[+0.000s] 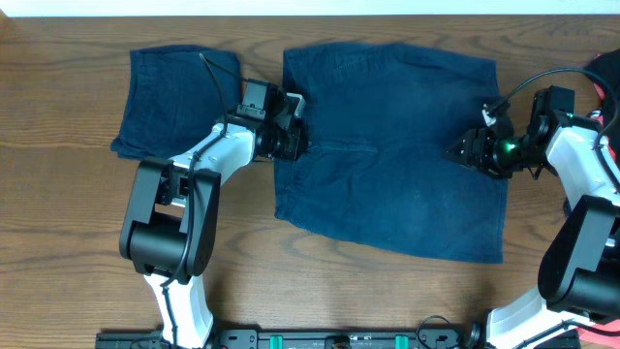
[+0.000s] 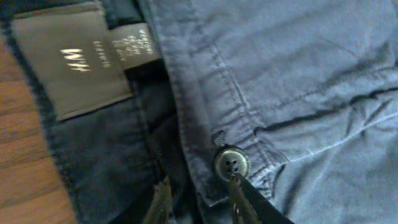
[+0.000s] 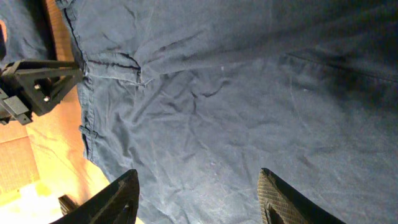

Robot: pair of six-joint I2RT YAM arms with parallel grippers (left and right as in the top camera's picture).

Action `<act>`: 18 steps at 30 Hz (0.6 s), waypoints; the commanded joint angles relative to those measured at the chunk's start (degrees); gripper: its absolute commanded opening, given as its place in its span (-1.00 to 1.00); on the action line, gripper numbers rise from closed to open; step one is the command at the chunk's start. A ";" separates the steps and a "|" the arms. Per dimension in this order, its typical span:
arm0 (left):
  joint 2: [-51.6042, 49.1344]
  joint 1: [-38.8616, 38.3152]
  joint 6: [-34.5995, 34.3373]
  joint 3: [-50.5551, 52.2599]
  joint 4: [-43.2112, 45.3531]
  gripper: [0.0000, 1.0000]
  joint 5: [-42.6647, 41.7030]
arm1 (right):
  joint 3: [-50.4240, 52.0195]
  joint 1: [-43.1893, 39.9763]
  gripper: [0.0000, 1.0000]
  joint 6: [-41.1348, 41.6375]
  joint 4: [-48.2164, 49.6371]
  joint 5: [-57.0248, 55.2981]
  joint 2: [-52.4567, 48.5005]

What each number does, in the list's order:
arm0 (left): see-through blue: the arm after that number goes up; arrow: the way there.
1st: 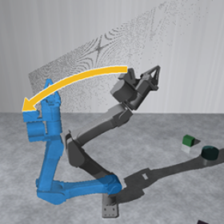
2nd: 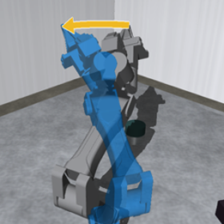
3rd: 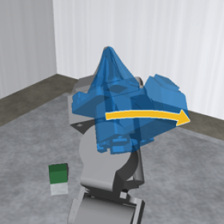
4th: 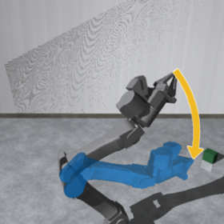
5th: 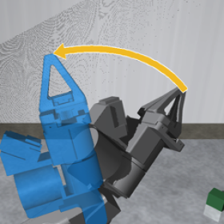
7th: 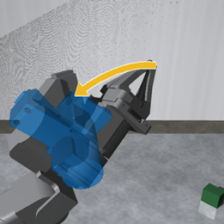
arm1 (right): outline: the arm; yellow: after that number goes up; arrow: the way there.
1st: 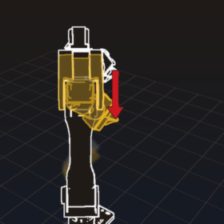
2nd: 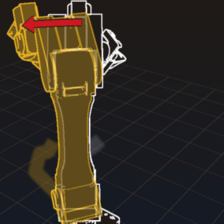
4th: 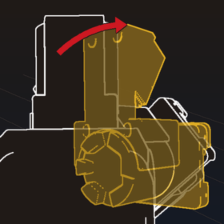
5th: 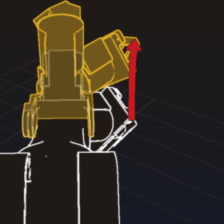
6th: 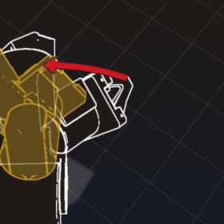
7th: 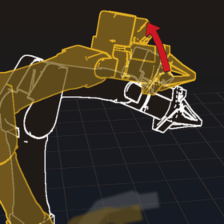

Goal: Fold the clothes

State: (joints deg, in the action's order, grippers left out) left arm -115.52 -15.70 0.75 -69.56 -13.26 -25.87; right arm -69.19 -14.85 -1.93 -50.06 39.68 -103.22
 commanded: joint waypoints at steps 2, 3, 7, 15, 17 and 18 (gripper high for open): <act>-1.68 -0.11 1.14 0.22 -0.28 -0.63 -2.27 | -0.07 0.46 0.18 -0.26 -0.02 1.09 1.09; -1.68 -0.11 1.14 0.22 -0.28 -0.81 -2.27 | -0.07 0.46 0.18 -0.26 -0.04 1.03 1.09; -1.55 -0.11 1.11 0.02 -0.35 -0.88 -5.31 | -0.07 0.46 0.18 -0.26 -0.04 1.01 1.09; 2.78 0.22 1.07 -0.44 -2.05 -0.88 -5.62 | -0.07 0.46 0.18 -0.28 -0.07 0.63 1.09; 5.11 0.63 0.85 -0.44 -3.32 -0.88 -5.14 | -0.07 0.46 0.18 -0.28 0.13 0.61 1.09; 6.54 0.90 0.85 -0.44 -4.37 -0.87 -4.46 | -0.07 0.46 0.18 -0.28 0.31 0.59 1.09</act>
State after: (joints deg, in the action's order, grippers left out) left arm -114.13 -15.57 1.52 -69.56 -16.51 -30.04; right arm -69.19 -14.85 -1.96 -50.02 39.66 -103.22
